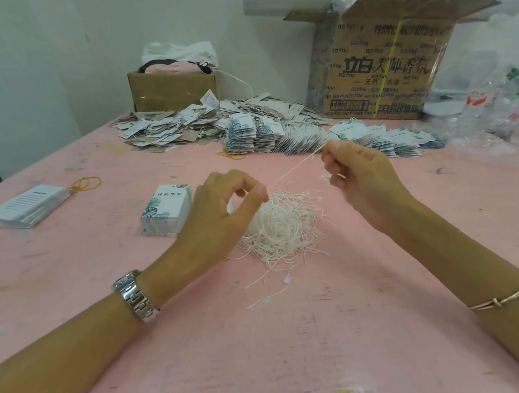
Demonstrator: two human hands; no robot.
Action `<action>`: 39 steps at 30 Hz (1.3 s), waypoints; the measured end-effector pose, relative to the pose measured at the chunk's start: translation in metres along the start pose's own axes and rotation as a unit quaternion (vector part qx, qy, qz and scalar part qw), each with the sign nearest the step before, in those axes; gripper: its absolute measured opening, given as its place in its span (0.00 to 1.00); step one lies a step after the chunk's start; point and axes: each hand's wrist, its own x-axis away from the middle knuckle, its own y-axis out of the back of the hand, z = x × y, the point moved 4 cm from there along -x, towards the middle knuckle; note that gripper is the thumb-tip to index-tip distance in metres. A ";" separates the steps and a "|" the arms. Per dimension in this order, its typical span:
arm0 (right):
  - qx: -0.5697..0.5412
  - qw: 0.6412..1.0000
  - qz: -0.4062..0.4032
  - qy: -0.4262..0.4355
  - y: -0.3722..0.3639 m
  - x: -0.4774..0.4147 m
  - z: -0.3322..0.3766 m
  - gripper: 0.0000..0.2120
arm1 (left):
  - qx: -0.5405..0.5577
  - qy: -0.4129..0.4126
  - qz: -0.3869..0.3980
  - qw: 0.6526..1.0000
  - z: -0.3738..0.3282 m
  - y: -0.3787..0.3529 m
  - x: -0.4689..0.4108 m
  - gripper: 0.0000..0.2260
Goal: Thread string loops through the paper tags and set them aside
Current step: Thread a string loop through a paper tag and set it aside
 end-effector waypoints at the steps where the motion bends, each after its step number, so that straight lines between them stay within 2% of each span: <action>1: -0.016 1.000 -0.016 0.000 0.002 -0.001 0.001 0.10 | -0.020 -0.004 0.020 1.000 0.001 -0.003 0.000 0.10; 4: -0.133 0.990 -0.045 -0.021 0.007 -0.002 0.006 0.12 | -0.060 -0.018 0.063 0.996 0.005 -0.009 0.002 0.07; 6: -0.226 0.973 -0.021 -0.039 0.003 -0.002 0.006 0.10 | -0.079 -0.025 0.078 0.993 0.006 -0.010 0.003 0.06; 8: -0.257 0.965 0.011 -0.058 -0.007 0.001 0.002 0.10 | -0.094 -0.054 0.077 0.991 0.005 -0.011 0.004 0.03; 13: -0.244 0.964 0.051 -0.098 -0.020 0.009 -0.001 0.10 | -0.113 -0.095 0.072 0.987 0.002 -0.012 0.005 0.04; 16: -0.181 0.979 0.043 -0.086 -0.018 0.010 0.002 0.11 | -0.125 -0.103 0.076 0.984 0.001 -0.013 0.005 0.06; 20: -0.155 0.986 0.041 -0.053 -0.019 0.011 0.007 0.11 | -0.137 -0.112 0.066 0.982 0.000 -0.013 0.004 0.07; 28: -0.182 0.983 0.022 -0.011 -0.008 0.009 0.025 0.10 | -0.206 -0.103 0.067 0.971 0.003 -0.009 0.002 0.06; 33: -0.200 0.980 0.011 -0.006 -0.005 0.008 0.029 0.11 | -0.208 -0.112 0.069 0.969 0.002 -0.008 0.003 0.04; 39: -0.168 0.986 0.016 -0.002 -0.008 0.010 0.024 0.11 | -0.217 -0.130 0.051 0.966 -0.001 -0.006 0.003 0.05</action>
